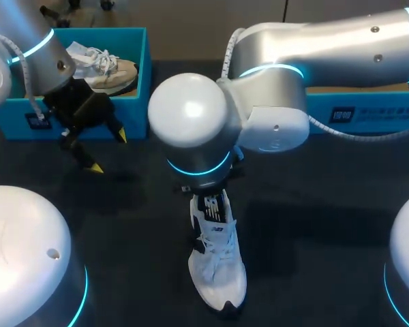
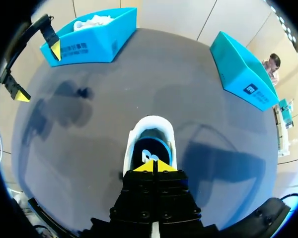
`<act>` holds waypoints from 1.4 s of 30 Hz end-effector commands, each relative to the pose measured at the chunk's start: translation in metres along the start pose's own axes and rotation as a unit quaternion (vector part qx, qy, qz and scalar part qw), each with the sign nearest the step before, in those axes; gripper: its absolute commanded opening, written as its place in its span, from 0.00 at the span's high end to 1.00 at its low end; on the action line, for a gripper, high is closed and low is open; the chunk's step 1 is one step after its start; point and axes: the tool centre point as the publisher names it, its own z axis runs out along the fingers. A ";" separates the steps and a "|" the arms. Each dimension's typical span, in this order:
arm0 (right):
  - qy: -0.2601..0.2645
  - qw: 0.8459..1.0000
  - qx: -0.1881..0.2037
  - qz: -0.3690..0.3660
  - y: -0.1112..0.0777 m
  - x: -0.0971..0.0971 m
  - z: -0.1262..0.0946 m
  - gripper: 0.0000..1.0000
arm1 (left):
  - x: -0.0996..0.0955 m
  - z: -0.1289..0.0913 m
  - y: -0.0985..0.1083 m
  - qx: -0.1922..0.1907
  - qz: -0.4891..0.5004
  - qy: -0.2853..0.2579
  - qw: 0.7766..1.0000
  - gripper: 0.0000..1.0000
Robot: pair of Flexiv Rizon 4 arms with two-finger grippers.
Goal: Take the shoe out of the shoebox, open the shoe tongue, remove and reinsert the insole, then place the shoe into the shoebox
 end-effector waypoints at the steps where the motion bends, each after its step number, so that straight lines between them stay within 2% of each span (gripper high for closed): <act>1: -0.054 0.997 -0.019 0.048 -0.010 0.018 0.009 1.00 | 0.001 0.000 -0.001 -0.002 0.000 0.000 1.000 0.00; 11: -0.125 0.991 -0.015 0.051 -0.007 0.019 0.029 1.00 | 0.001 0.000 -0.001 -0.002 0.000 0.000 1.000 0.00; 18: -0.131 0.990 -0.008 0.058 -0.006 0.018 0.040 1.00 | 0.001 0.000 -0.001 -0.002 0.000 0.000 1.000 0.00; 32: -0.205 0.974 -0.024 0.096 -0.013 0.012 0.014 1.00 | 0.001 0.000 -0.001 -0.002 0.000 0.000 1.000 0.00; 42: -0.224 0.968 -0.021 0.112 -0.012 0.002 0.024 1.00 | 0.001 0.000 -0.001 -0.002 0.000 0.000 1.000 0.00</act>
